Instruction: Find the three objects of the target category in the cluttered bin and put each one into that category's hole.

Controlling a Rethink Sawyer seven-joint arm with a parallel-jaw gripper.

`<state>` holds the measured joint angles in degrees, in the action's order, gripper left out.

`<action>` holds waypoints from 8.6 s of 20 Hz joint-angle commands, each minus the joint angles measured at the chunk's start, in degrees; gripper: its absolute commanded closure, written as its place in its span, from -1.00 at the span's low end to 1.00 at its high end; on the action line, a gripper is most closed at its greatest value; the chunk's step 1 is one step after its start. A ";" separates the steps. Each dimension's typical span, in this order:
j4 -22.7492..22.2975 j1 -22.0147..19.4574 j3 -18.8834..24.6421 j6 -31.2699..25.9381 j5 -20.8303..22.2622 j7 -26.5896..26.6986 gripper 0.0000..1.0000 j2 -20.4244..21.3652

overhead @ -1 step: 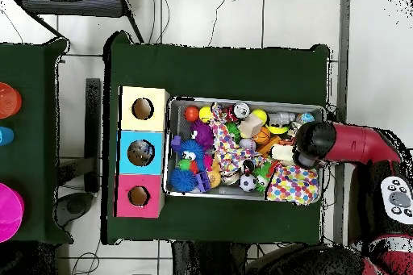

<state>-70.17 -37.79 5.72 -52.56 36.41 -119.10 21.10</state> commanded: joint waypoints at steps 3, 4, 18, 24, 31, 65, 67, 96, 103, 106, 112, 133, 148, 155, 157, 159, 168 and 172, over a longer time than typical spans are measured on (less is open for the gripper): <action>-5.83 -1.71 3.85 -1.61 -0.71 10.70 -1.00 -3.20; -6.22 -1.91 3.94 -1.34 -0.87 10.35 -1.00 -3.29; -13.73 -5.75 7.38 9.30 -1.00 8.25 1.00 -0.14; -20.12 -4.15 6.48 5.35 -2.41 8.44 1.00 7.26; -33.68 -6.66 11.56 8.09 -8.43 6.96 1.00 16.85; -51.46 -10.93 24.12 20.00 -24.43 2.69 1.00 37.01; -51.50 -11.04 24.64 20.30 -24.93 2.62 1.00 36.94; -56.60 -5.64 22.78 7.88 -37.90 4.14 1.00 57.22; -58.59 -4.26 22.68 10.31 -40.67 4.67 1.00 56.53; -60.79 -4.19 24.09 15.21 -42.46 5.01 1.00 53.95; -62.87 -5.17 27.86 24.87 -42.33 5.16 1.00 44.84; -60.12 -4.74 30.55 33.20 -34.04 1.88 1.00 34.05; -59.24 -6.72 34.44 30.53 -32.09 2.46 -1.00 35.81; -56.13 -8.42 34.00 27.10 -30.80 4.33 -1.00 39.67; -52.19 -6.74 30.31 25.61 -27.03 4.96 -1.00 39.03; -47.78 -4.05 25.47 22.89 -21.55 4.43 -1.00 38.01; -40.93 -1.72 19.01 26.48 -12.84 0.65 -1.00 30.96; -39.31 -0.71 17.33 27.95 -10.78 -0.45 -1.00 29.54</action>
<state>-117.04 -39.19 28.21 -23.22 20.21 -119.10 55.60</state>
